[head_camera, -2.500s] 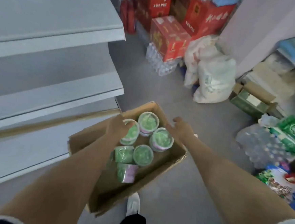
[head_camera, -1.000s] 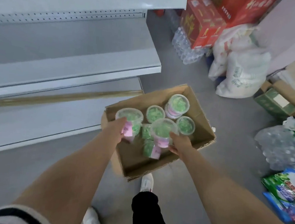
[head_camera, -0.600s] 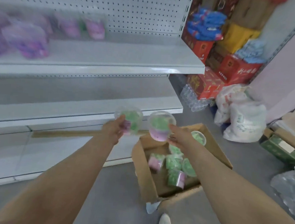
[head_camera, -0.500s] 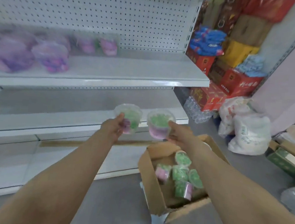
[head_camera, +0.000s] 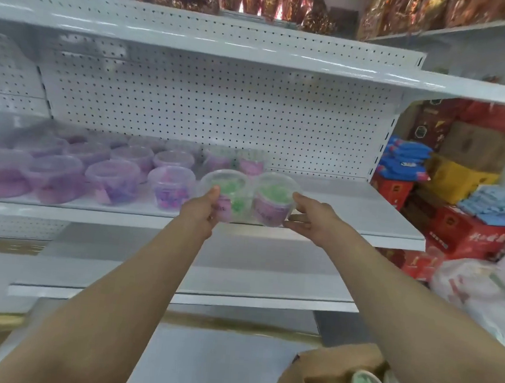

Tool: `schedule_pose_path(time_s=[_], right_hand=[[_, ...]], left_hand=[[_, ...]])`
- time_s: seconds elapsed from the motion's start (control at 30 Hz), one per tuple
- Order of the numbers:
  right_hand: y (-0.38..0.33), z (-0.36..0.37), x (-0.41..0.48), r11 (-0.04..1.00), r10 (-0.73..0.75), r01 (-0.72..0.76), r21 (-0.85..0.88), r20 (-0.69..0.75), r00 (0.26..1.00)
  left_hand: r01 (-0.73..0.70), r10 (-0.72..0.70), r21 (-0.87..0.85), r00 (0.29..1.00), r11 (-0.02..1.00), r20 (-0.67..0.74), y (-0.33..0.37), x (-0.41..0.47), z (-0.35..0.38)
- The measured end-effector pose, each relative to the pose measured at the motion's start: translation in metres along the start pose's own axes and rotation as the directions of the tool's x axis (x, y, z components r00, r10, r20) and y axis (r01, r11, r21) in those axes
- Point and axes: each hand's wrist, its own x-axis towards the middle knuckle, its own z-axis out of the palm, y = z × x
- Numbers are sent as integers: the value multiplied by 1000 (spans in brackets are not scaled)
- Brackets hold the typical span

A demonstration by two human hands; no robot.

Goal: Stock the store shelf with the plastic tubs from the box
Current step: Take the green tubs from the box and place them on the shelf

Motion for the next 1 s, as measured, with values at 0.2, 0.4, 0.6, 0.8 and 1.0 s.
schedule_pose_path(time_s=[0.2, 0.4, 0.6, 0.8, 1.0], right_hand=[[-22, 21, 73, 999, 31, -30, -41, 20, 999], [-29, 36, 139, 990, 88, -87, -113, 3, 996], [-26, 41, 174, 977, 96, -89, -193, 29, 995], [-24, 45, 179, 933, -61, 56, -355, -4, 998], [-16, 55, 172, 745, -232, 289, -602, 173, 957]], left_hand=[[6, -10, -59, 998, 998, -59, 3, 77, 23], [-11, 8, -20, 990, 1000, -142, 0, 154, 29], [6, 26, 128, 968, 992, -249, -13, 212, 16], [-36, 76, 118, 932, 992, -354, -12, 181, 39], [-89, 231, 320, 866, 943, -442, -15, 171, 41]])
